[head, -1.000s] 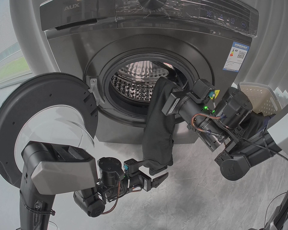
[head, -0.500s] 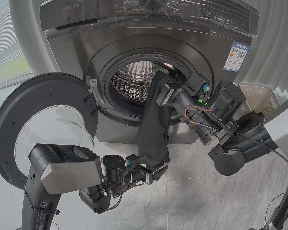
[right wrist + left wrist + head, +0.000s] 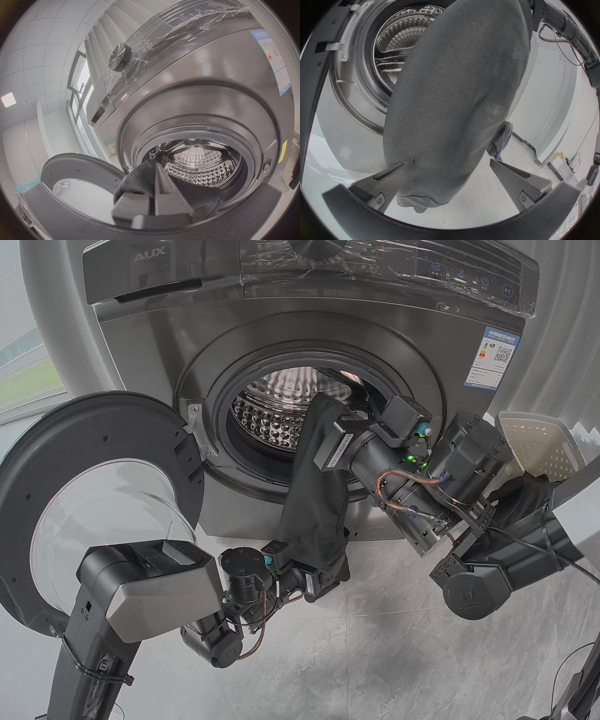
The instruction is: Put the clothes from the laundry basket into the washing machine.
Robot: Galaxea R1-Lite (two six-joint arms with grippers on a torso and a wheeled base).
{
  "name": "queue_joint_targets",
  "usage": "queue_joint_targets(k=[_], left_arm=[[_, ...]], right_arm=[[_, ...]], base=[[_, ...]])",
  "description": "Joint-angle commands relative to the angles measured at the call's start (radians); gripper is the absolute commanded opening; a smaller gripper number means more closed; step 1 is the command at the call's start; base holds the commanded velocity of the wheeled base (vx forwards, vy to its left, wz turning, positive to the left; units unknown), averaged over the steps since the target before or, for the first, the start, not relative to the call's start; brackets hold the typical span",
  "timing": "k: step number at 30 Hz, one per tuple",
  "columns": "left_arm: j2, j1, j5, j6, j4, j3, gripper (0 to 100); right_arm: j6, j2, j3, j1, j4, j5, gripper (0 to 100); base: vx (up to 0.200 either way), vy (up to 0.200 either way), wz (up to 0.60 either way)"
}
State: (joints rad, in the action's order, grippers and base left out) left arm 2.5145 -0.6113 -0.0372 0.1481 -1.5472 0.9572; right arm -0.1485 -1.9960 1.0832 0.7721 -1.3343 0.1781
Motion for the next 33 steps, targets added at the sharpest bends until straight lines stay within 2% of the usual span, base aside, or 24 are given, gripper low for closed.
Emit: queue_joint_targets(k=[1, 2, 6, 10, 15, 18, 24, 25, 26, 27, 30, 31, 33], left_arm=[[0.024, 0.008, 0.016, 0.001, -0.001, 0.034, 100], [0.027, 0.008, 0.019, 0.001, -0.001, 0.041, 0], [0.041, 0.015, 0.046, 0.007, -0.001, 0.087, 0], [0.04, 0.027, 0.063, 0.025, -0.001, 0.11, 0], [-0.008, 0.027, 0.062, 0.024, -0.004, 0.051, 0], [-0.132, 0.011, 0.031, 0.022, -0.004, -0.107, 0], [-0.424, 0.004, -0.127, 0.013, -0.004, -0.426, 0], [-0.439, 0.005, -0.135, 0.013, -0.004, -0.439, 0], [-0.514, 0.011, -0.173, 0.013, -0.004, -0.497, 0], [-0.546, 0.015, -0.188, 0.013, -0.004, -0.519, 0], [-0.638, 0.025, -0.213, 0.016, -0.002, -0.571, 0], [-0.638, 0.025, -0.213, 0.016, -0.002, -0.571, 0], [-0.691, 0.027, -0.213, 0.022, -0.002, -0.589, 0]], right_arm=[[0.0, 0.003, -0.002, 0.004, -0.003, 0.0, 0], [0.0, 0.003, -0.002, 0.004, -0.003, 0.0, 0], [0.0, 0.006, -0.006, 0.003, -0.003, 0.0, 0], [0.0, 0.009, -0.02, 0.001, -0.011, 0.0, 0], [0.0, 0.013, -0.035, -0.019, -0.013, 0.0, 0], [0.0, 0.02, -0.043, -0.06, -0.011, 0.001, 0], [-0.008, 0.055, -0.106, -0.139, -0.016, -0.002, 0], [-0.008, 0.06, -0.111, -0.142, -0.016, -0.003, 0], [-0.009, 0.083, -0.144, -0.157, -0.016, -0.009, 0], [-0.011, 0.095, -0.163, -0.166, -0.016, -0.011, 0], [-0.016, 0.137, -0.227, -0.189, -0.016, -0.017, 0], [-0.016, 0.137, -0.227, -0.189, -0.016, -0.017, 0], [-0.036, 0.183, -0.287, -0.201, -0.017, -0.032, 0]], base=[[0.0, 0.0, 0.0], [0.0, 0.0, 0.0], [0.0, 0.0, 0.0], [0.0, 0.0, 0.0], [0.0, 0.0, 0.0], [0.0, 0.0, 0.0], [0.0, 0.0, 0.0], [0.0, 0.0, 0.0], [0.0, 0.0, 0.0], [0.0, 0.0, 0.0], [0.0, 0.0, 0.0], [0.0, 0.0, 0.0], [0.0, 0.0, 0.0]])
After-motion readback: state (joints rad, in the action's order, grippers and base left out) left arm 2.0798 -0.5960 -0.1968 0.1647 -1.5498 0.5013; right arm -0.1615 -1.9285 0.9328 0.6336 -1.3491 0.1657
